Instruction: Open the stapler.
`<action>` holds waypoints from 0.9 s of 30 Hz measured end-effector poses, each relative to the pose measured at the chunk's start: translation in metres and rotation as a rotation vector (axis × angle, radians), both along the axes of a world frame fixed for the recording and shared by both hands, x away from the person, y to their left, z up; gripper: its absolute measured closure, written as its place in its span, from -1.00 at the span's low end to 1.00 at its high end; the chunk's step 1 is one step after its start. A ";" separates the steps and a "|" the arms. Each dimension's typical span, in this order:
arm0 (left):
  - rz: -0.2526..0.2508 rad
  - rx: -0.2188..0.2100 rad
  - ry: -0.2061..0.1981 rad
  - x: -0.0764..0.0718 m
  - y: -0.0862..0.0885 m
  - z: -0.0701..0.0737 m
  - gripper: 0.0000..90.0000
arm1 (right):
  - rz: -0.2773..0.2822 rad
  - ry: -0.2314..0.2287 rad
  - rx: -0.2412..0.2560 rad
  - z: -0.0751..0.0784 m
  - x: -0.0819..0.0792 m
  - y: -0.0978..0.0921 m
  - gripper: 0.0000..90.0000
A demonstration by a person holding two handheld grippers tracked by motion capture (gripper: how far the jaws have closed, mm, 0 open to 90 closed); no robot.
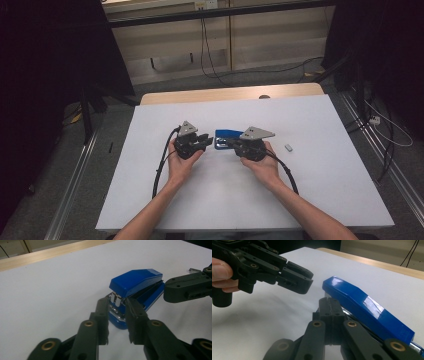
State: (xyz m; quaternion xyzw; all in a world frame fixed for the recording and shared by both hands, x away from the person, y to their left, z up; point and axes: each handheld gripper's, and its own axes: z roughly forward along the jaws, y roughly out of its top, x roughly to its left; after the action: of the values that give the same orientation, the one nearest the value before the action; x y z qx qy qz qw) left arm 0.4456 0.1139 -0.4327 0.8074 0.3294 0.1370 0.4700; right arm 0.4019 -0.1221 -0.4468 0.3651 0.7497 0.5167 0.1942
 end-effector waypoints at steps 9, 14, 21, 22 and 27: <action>-0.022 0.002 0.020 0.005 0.000 -0.003 1.00 | 0.004 0.032 -0.004 -0.001 0.002 0.002 1.00; -0.004 0.008 0.046 0.009 -0.004 -0.007 1.00 | -0.002 0.072 -0.015 -0.004 0.010 0.005 1.00; 0.009 0.011 0.054 0.018 -0.009 -0.011 1.00 | 0.003 0.092 -0.065 -0.007 0.018 0.011 1.00; 0.009 0.011 0.057 0.019 -0.010 -0.011 1.00 | 0.008 0.092 -0.072 -0.008 0.021 0.014 1.00; 0.014 0.015 0.054 0.020 -0.011 -0.012 1.00 | 0.010 0.104 -0.089 -0.009 0.024 0.017 1.00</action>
State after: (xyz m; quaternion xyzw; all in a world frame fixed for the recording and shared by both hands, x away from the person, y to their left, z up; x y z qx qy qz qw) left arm 0.4654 0.1032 -0.4446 0.8121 0.3464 0.1211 0.4538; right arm 0.4262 -0.1048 -0.4561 0.3786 0.7827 0.4643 0.1685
